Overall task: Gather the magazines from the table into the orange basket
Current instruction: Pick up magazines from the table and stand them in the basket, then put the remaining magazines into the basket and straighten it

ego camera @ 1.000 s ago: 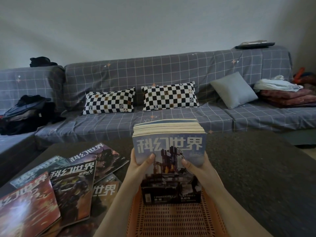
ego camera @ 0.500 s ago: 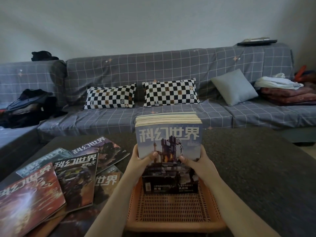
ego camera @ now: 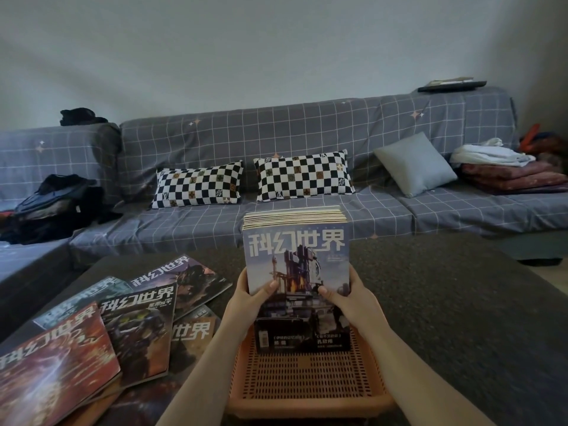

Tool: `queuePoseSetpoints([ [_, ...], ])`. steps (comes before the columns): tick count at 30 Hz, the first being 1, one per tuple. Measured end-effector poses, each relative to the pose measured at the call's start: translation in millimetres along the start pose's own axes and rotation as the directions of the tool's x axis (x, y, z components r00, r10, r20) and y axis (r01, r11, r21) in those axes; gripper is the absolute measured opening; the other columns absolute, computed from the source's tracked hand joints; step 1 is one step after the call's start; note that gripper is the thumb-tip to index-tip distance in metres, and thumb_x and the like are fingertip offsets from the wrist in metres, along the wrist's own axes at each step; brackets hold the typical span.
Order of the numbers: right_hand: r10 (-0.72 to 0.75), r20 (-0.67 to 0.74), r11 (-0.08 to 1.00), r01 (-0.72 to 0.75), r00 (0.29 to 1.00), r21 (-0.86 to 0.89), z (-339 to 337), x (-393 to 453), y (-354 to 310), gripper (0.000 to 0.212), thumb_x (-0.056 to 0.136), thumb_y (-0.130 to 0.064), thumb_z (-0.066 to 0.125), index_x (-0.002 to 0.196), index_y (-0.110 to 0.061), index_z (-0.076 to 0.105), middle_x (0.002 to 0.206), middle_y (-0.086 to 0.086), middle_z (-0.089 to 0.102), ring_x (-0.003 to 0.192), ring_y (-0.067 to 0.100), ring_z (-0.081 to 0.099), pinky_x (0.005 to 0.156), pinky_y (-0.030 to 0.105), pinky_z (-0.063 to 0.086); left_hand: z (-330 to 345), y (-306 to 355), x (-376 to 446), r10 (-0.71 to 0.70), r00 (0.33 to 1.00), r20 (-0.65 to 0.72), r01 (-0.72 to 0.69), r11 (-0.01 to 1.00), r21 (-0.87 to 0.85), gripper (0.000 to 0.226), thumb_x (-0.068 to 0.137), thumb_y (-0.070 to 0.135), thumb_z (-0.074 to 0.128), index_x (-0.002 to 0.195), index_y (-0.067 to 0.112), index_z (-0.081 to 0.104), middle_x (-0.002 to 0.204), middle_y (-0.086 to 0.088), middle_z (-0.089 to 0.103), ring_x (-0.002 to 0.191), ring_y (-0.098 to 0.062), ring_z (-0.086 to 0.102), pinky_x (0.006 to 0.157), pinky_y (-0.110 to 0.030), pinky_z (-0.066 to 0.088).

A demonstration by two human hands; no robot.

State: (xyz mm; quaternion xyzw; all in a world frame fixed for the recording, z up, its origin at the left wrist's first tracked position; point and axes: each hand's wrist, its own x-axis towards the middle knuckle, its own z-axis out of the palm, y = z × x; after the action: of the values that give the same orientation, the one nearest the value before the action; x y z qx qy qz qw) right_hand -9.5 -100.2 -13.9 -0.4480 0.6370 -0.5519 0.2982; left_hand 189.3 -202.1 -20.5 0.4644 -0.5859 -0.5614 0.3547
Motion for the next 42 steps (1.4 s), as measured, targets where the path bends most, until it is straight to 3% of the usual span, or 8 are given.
queuePoseSetpoints([
  [6,0.012,-0.013,0.999,-0.012,1.0,-0.048,0,-2,-1,0.082,0.08,-0.027,0.071,0.146,-0.023,0.022,0.135,0.009,0.049,0.102,0.011,0.044,0.048,-0.008,0.032,2,4,-8,0.0,1.0,-0.028,0.001,0.999,0.055,0.128,0.035,0.081,0.074,0.145,0.037,0.025,0.131,-0.002,0.057,0.11,-0.024,0.06,0.097,-0.05,0.049],
  [12,0.02,-0.036,0.995,-0.023,0.999,-0.096,1,-15,-12,0.083,0.08,-0.027,0.072,0.146,-0.021,0.023,0.137,0.007,0.049,0.107,0.011,0.047,0.057,-0.01,0.031,5,8,-33,0.074,0.993,-0.096,-0.061,0.989,0.132,0.097,0.078,0.049,0.069,0.152,0.027,0.01,0.151,-0.007,0.038,0.132,-0.026,0.044,0.106,-0.048,0.041],
  [18,0.058,-0.128,0.98,-0.08,0.99,-0.181,2,-53,-15,0.095,0.077,-0.036,0.073,0.149,-0.012,0.016,0.149,0.006,0.035,0.134,0.023,0.037,0.105,0.034,0.033,3,-4,-73,0.159,0.975,-0.157,-0.106,0.946,0.305,0.088,0.085,0.045,0.064,0.152,0.02,0.013,0.151,-0.004,0.036,0.136,-0.022,0.039,0.109,-0.047,0.037],
  [25,-0.104,-0.094,0.893,0.051,0.99,-0.447,7,-101,-15,0.056,0.085,-0.042,0.062,0.134,-0.021,0.043,0.125,-0.006,0.059,0.107,0.008,0.058,0.085,0.023,0.048,-8,-15,-119,0.334,0.939,-0.075,-0.188,0.685,0.704,0.026,0.094,0.047,0.048,0.11,0.029,0.06,0.097,0.017,0.063,0.081,0.005,0.055,0.077,-0.023,0.051],
  [28,-0.057,0.009,0.829,0.052,0.998,-0.557,8,-111,-10,0.048,0.087,-0.048,0.055,0.128,-0.026,0.046,0.12,-0.008,0.062,0.105,0.006,0.058,0.074,0.018,0.041,-7,-24,-132,0.291,0.956,0.024,-0.19,0.558,0.807,0.032,0.095,0.05,0.043,0.113,0.03,0.06,0.093,0.017,0.064,0.081,0.002,0.056,0.072,-0.019,0.042],
  [33,-0.053,0.114,0.764,0.114,0.992,-0.635,7,-118,-3,0.045,0.088,-0.049,0.051,0.127,-0.027,0.048,0.119,-0.01,0.062,0.102,0.003,0.058,0.079,0.021,0.048,-3,-29,-143,0.294,0.954,0.06,-0.193,0.449,0.872,0.037,0.097,0.051,0.035,0.108,0.031,0.064,0.085,0.012,0.068,0.08,-0.004,0.061,0.09,-0.032,0.046],
  [37,-0.06,0.136,0.713,0.138,0.989,-0.688,9,-118,0,0.037,0.089,-0.05,0.049,0.118,-0.028,0.052,0.1,-0.014,0.062,0.083,0.001,0.059,0.065,0.018,0.045,-1,-29,-148,0.306,0.951,0.043,-0.189,0.466,0.864,0.035,0.098,0.049,0.035,0.087,0.03,0.062,0.066,0.011,0.059,0.063,0.004,0.053,0.057,-0.015,0.033],
  [42,-0.024,0.197,0.599,0.172,0.98,-0.782,12,-116,7,0.028,0.09,-0.056,0.04,0.084,-0.034,0.057,0.071,-0.014,0.06,0.064,-0.002,0.056,0.053,0.016,0.039,1,-33,-151,0.34,0.94,0.014,-0.174,0.447,0.878,0.039,0.099,0.044,0.036,0.065,0.029,0.048,0.059,0.011,0.054,0.056,0.004,0.051,0.052,-0.011,0.028],
])
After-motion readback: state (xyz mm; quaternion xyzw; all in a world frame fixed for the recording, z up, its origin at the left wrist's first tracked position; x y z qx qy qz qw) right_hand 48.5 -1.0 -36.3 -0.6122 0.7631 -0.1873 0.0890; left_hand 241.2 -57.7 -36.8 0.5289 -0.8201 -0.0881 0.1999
